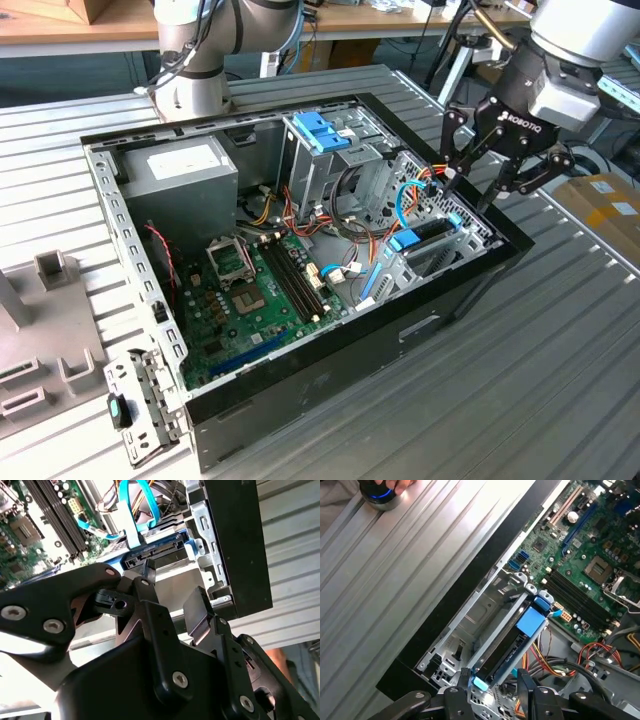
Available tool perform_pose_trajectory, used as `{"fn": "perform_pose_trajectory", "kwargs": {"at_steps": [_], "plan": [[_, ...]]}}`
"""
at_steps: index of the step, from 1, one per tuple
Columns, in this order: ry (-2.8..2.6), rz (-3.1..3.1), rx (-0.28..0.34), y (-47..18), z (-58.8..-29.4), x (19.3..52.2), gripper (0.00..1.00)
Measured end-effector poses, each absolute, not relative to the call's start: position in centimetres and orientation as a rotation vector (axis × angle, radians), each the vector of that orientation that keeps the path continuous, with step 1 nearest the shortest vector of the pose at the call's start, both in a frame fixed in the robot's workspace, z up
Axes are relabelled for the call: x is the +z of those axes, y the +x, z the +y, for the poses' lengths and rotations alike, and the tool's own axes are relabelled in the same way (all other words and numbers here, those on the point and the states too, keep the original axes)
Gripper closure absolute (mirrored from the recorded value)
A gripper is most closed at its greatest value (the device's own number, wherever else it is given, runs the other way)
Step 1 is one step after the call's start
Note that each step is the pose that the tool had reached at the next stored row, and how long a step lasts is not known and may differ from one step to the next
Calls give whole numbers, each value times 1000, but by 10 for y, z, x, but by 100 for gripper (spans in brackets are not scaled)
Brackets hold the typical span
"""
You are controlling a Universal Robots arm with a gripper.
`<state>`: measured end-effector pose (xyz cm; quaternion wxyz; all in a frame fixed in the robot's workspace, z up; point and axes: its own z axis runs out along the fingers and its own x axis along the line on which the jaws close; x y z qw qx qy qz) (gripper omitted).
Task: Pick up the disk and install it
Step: 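Insert the first disk wire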
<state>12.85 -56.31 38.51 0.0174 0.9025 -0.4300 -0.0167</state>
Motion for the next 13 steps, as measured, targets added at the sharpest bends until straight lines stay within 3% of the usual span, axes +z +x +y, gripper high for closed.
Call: {"fn": "perform_pose_trajectory", "kwargs": {"at_steps": [13], "plan": [[2918,-1051,-45,129,-563,384,50]]}}
